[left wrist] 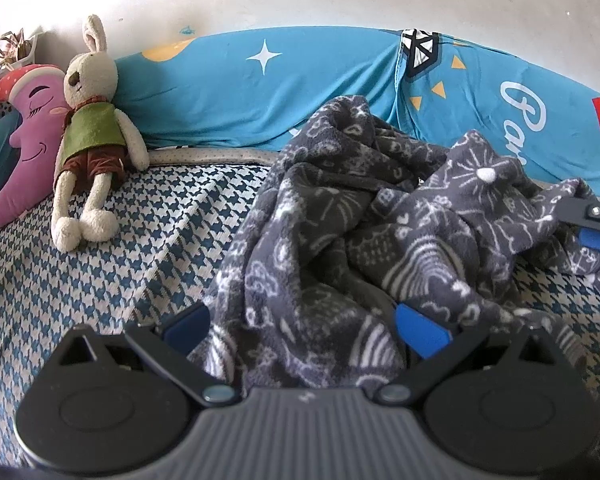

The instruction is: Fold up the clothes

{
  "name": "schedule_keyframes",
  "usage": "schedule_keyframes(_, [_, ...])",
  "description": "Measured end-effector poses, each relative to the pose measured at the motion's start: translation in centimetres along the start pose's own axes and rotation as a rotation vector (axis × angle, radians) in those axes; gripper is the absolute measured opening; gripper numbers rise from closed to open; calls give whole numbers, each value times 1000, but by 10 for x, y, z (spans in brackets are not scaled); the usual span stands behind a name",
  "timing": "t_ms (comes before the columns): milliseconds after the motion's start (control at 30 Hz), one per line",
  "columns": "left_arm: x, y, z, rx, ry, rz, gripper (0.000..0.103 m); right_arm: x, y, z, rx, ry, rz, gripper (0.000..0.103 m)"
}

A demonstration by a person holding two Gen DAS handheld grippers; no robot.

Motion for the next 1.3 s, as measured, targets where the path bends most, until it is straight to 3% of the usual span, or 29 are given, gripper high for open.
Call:
schedule_keyframes(167, [-1,0,-2,-4,8,-2,103,0,12,-5,-10,42,-6,59])
schedule_keyframes(467, [-7,-1,-7,-11,30,-7,103,-8,43,-15,-43,151,22,58])
schedule_keyframes(533, [-10,-1,-8,-16,31,-5,103,-14,46,-17,-29,150,35,32])
schedule_keyframes(633, [-16,0,-8,-24,26,0,103,-24,42,-14,17,113,23,14])
schedule_keyframes(1000, [-31,-3,-7,-23,-15,16,103,-41,-31,20,255,36,-88,8])
schedule_keyframes(1300, [-34,-11,-4,14,-10,11,103,-16,-106,32,390,96,-236,8])
Point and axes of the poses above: each gripper's, at about its wrist camera, not at the fingertips, and y roughly the way its jaws point, x to its right, z to its top, the point moved 2 cm from there along y, roughly the way its jaws point, and after that the axes turned 8 degrees about x, right-handed, at the moved point
